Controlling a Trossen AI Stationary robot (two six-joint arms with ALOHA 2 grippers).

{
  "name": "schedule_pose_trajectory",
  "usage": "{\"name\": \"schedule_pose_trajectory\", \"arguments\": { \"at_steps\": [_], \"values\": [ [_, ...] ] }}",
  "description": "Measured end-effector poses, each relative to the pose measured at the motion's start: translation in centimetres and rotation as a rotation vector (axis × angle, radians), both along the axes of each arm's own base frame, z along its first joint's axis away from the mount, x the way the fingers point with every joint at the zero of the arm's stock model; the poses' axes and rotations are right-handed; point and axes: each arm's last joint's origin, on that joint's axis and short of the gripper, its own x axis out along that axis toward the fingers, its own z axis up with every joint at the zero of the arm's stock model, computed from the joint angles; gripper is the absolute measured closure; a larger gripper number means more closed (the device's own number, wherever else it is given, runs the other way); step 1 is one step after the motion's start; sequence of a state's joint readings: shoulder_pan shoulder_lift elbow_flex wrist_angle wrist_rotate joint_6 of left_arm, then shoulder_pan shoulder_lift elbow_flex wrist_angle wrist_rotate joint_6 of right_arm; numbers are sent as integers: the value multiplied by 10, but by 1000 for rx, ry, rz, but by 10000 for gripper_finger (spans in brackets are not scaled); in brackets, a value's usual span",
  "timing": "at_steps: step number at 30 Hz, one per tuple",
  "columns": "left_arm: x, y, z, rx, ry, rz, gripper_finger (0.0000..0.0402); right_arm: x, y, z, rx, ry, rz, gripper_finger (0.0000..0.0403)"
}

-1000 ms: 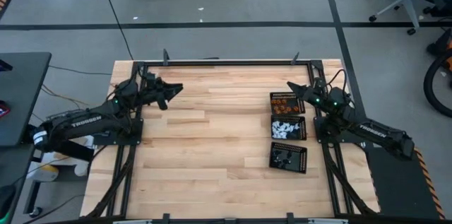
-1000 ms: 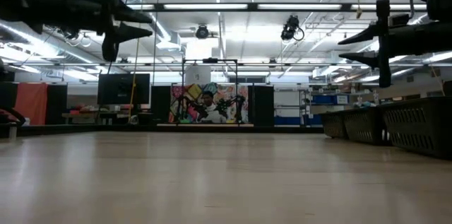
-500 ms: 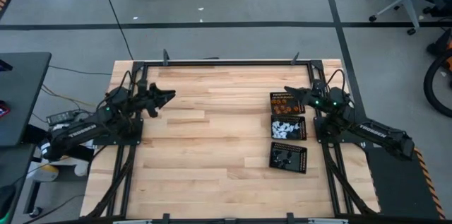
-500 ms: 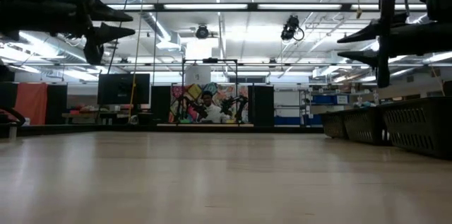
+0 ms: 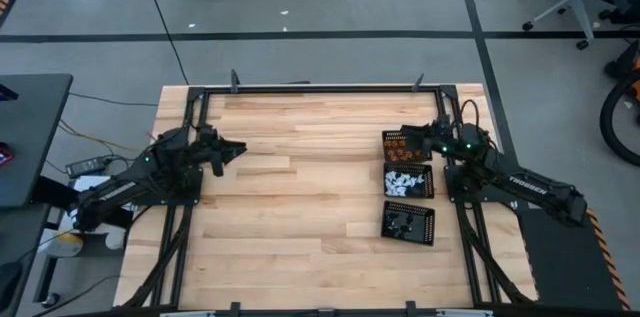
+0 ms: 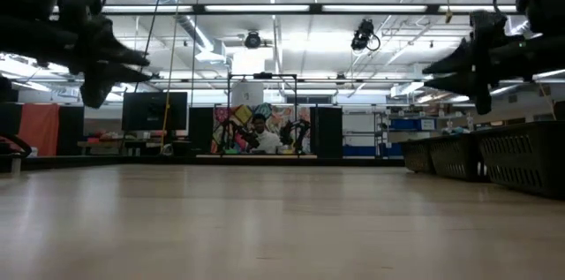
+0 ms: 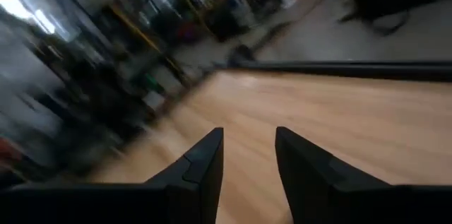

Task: Sort Halloween decoration
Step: Return to Home Position

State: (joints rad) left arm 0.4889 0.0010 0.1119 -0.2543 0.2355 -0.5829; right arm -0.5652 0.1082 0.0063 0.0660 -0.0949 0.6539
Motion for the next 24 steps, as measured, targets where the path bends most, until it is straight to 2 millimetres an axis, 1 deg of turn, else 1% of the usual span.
{"name": "schedule_pose_trajectory", "arguments": {
  "at_steps": [2,4,6,8,12,14,16,24],
  "values": [
    [1,1,-7,-6,32,12,285,0,-1,-5,-94,109,-23,268],
    [2,3,-9,26,69,63,285,0,-2,-6,-236,206,-32,268],
    [2,6,-11,82,119,124,285,0,-2,-6,-331,263,-27,268],
    [2,7,-13,190,189,137,285,1,-2,-7,-375,292,-19,268],
    [3,8,-15,451,309,79,285,1,-2,-6,-374,283,-19,268],
    [4,8,-15,522,337,61,285,1,-2,-6,-376,281,-19,268],
    [4,8,-15,548,345,57,285,1,-2,-6,-376,281,-19,268],
    [4,8,-15,538,341,61,285,1,-2,-6,-378,277,-17,268]
  ]
}}
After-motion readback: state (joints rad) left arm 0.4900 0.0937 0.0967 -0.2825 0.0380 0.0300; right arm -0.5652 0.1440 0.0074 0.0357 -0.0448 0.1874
